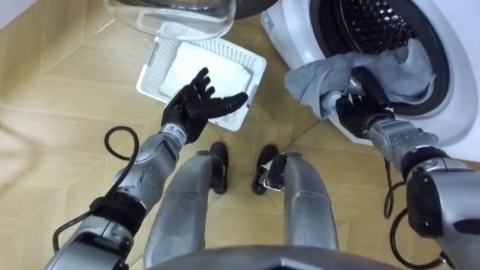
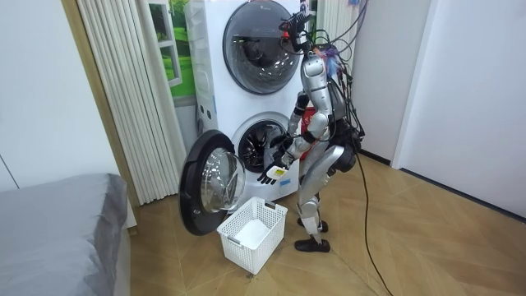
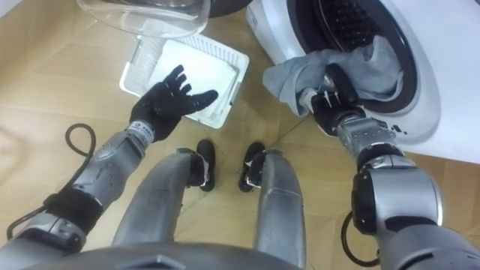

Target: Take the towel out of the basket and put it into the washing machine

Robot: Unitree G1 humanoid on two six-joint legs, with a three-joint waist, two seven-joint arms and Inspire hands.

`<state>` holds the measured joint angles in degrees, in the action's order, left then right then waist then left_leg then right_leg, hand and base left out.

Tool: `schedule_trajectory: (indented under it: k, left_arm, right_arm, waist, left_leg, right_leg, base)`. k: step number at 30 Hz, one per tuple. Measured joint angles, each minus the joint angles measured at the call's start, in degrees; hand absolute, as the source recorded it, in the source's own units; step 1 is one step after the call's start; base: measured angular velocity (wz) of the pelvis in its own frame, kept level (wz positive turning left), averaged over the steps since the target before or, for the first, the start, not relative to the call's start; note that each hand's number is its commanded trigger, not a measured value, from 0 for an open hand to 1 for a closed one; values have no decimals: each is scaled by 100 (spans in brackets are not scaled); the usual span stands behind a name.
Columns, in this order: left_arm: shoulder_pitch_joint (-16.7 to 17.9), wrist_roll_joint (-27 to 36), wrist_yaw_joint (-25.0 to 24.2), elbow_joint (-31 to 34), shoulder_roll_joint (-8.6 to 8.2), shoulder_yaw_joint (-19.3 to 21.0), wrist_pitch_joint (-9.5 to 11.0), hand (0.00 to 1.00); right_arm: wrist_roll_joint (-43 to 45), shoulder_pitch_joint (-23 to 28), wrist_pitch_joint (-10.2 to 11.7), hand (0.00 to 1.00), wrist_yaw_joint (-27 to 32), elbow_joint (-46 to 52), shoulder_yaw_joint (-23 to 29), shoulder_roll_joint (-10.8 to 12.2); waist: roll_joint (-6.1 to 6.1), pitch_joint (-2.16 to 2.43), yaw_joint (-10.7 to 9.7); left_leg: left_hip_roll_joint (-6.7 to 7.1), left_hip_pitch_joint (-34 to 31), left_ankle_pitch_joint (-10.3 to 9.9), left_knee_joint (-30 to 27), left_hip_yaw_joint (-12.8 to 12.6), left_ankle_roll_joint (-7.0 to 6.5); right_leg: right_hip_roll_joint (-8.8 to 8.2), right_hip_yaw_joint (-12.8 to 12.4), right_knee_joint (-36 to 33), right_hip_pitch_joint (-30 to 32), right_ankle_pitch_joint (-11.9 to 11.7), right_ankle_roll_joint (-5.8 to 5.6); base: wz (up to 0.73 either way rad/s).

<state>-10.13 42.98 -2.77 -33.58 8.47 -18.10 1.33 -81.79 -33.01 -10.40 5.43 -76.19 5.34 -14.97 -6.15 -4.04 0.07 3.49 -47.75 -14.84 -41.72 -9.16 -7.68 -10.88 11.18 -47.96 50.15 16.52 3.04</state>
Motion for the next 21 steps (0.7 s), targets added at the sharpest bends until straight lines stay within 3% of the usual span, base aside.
schedule_trajectory:
  k: [7, 11, 16, 21]
  left_arm:
    - [14, -54, 163, 156, -74, -9, 139, 0]
    - [-10, -256, 224, 156, -151, -25, 273, 0]
    - [-14, -260, 232, 153, -130, -64, 277, 0]
    - [-28, -264, 228, 152, -137, -157, 275, 0]
  right_arm:
    - [-98, -89, 74, 100, 939, 163, 345, -9]
    - [-142, -159, 147, 100, 1357, 164, 466, -19]
    - [-177, -159, 308, 100, 1445, 154, 449, -21]
    - [-164, -34, 481, 100, 1224, 139, 203, -84]
  waist:
    - [-1, 4, -203]
    - [1, 5, -203]
    - [31, 20, -111]
    - [123, 71, 38]
  left_leg:
    - [39, -106, 1, -21, -62, -57]
    - [36, -106, 7, 0, -110, -78]
    - [23, -106, 6, 2, -117, -79]
    - [19, -106, 7, 24, -139, -79]
  right_leg:
    - [-91, 23, -87, 106, 34, -57]
    - [-105, 12, -89, 119, 35, -61]
    - [-95, 13, -80, 125, 34, -61]
    - [-98, -3, -81, 151, 32, -56]
  base:
    - [5]
    - [1]
    - [0]
    - [-1]
